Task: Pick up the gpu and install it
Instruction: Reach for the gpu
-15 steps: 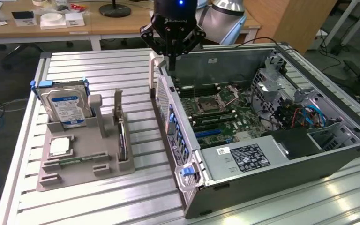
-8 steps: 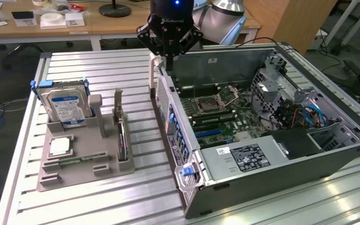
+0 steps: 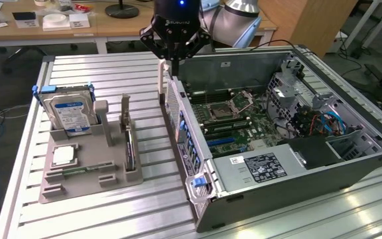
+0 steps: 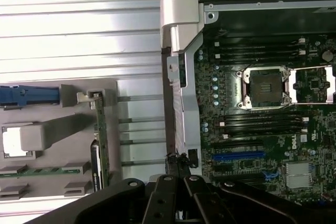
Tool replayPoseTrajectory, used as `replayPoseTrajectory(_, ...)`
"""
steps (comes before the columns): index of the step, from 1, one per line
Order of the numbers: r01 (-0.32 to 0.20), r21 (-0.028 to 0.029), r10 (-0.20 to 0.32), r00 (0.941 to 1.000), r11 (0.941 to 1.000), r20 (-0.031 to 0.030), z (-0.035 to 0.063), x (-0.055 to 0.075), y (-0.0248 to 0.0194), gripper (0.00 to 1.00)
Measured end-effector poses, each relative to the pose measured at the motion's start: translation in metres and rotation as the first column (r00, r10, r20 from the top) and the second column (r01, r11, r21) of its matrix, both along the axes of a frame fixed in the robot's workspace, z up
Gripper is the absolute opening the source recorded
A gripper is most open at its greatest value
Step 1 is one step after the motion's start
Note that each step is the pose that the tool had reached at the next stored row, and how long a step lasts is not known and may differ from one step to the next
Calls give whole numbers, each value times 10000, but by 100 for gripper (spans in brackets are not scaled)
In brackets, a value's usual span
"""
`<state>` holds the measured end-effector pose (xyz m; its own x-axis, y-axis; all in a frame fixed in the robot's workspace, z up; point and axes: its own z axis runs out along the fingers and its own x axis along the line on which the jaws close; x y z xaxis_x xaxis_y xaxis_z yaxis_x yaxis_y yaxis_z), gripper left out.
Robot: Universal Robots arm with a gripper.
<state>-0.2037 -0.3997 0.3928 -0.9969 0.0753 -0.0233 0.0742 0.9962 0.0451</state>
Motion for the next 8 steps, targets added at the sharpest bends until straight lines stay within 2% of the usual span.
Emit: replayPoseTrajectory(8, 0, 0, 0, 10000, 10000, 1, -1, -89, -3, 11)
